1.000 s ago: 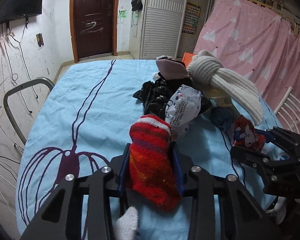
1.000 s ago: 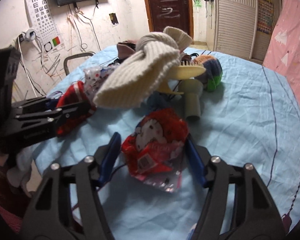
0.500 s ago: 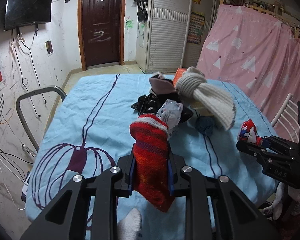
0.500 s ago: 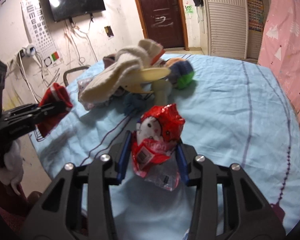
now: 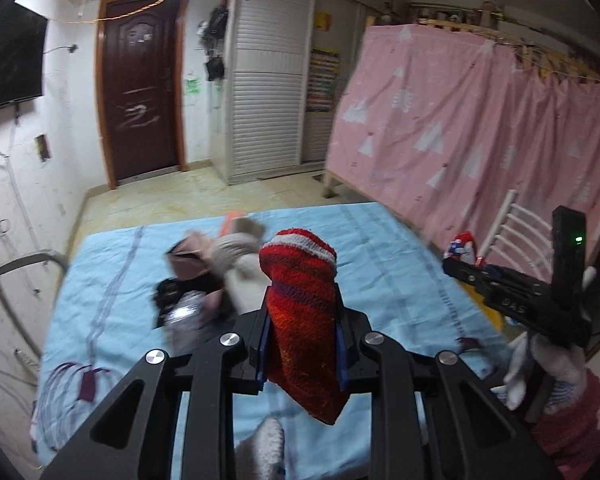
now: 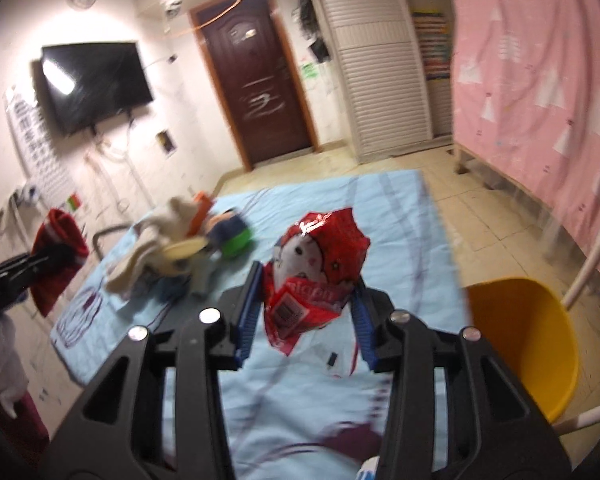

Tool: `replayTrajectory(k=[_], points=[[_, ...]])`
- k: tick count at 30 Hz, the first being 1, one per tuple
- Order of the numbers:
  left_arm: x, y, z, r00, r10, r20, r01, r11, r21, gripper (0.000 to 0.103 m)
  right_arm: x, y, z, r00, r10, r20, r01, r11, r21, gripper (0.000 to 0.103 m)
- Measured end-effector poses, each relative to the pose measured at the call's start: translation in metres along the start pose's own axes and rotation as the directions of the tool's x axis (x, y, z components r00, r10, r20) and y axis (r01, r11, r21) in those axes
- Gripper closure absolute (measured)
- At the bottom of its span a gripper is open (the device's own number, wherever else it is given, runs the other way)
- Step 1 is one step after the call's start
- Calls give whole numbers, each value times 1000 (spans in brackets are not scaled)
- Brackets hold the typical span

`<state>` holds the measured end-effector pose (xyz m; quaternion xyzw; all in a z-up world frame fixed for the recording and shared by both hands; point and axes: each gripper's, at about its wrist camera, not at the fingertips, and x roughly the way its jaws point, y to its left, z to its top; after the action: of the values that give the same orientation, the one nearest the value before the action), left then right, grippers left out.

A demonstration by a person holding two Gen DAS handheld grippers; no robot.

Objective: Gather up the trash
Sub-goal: 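Carry both held items over the yellow bin and open both tools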

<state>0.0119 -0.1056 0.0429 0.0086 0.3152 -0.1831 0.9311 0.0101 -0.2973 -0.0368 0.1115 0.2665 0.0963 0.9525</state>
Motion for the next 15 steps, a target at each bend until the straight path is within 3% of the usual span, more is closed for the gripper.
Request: replayTrajectory(k=[8, 15], points=[[47, -80, 27, 986, -161, -44, 164, 983, 86, 87, -22, -72, 12, 988, -150, 45, 146, 986, 78, 63], [96, -139, 38, 963, -241, -125, 256, 959, 124, 87, -31, -113, 11, 969, -243, 49, 235, 963, 130, 63]])
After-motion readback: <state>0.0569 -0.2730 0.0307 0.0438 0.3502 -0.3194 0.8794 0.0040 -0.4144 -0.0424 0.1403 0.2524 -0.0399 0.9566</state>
